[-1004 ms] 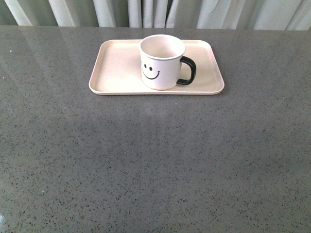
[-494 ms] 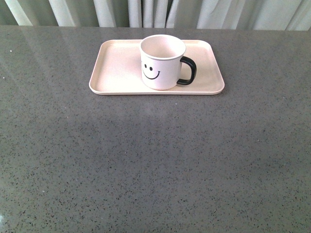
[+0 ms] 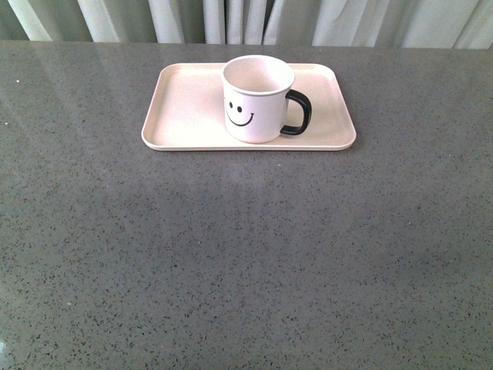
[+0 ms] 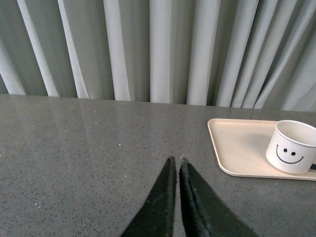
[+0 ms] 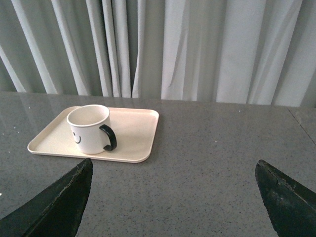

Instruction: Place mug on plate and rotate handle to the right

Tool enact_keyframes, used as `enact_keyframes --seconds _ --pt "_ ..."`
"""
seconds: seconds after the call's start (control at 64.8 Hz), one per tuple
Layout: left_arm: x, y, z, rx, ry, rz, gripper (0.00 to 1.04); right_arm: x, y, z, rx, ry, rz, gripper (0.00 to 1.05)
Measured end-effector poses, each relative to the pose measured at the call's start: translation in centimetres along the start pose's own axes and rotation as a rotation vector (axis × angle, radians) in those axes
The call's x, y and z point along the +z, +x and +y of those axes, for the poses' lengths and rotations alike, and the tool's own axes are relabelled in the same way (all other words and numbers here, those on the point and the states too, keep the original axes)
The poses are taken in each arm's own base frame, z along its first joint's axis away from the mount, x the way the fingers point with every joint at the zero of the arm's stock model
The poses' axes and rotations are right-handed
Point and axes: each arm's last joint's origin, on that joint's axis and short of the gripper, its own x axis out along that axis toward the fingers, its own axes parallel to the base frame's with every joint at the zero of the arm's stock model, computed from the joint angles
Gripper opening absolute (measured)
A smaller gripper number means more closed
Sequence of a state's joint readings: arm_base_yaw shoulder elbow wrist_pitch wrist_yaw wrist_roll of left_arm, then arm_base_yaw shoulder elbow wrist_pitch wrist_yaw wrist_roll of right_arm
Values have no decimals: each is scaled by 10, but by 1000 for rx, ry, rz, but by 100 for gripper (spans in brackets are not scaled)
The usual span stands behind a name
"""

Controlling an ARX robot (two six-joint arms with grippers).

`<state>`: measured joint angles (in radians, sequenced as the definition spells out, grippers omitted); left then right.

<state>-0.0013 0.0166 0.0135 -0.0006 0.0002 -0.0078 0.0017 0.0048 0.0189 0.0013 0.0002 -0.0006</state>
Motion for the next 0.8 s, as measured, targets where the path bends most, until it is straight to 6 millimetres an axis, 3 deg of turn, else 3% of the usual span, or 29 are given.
enact_keyframes --seconds 0.077,0.17,0.324,0.34,0.432,0.494,0.571,0.679,0.803 --pt "0 0 0 0 0 0 43 0 0 0 0 0 0 96" --pt "0 0 0 0 0 0 57 0 0 0 0 0 0 96" --pt "0 0 0 0 0 0 94 0 0 0 0 0 4 96" --pt "0 0 0 0 0 0 97 -1 1 0 49 -20 63 96" --pt "0 0 0 -1 2 0 95 3 5 -4 313 -39 481 96" --pt "0 0 0 -1 2 0 96 8 16 -8 432 16 606 96" --pt "0 0 0 0 2 0 96 20 39 -13 470 8 592 96" --pt "0 0 0 0 2 0 96 50 101 -25 393 -90 480 96" --pt "0 0 0 0 2 0 96 58 151 -21 357 -112 474 96"
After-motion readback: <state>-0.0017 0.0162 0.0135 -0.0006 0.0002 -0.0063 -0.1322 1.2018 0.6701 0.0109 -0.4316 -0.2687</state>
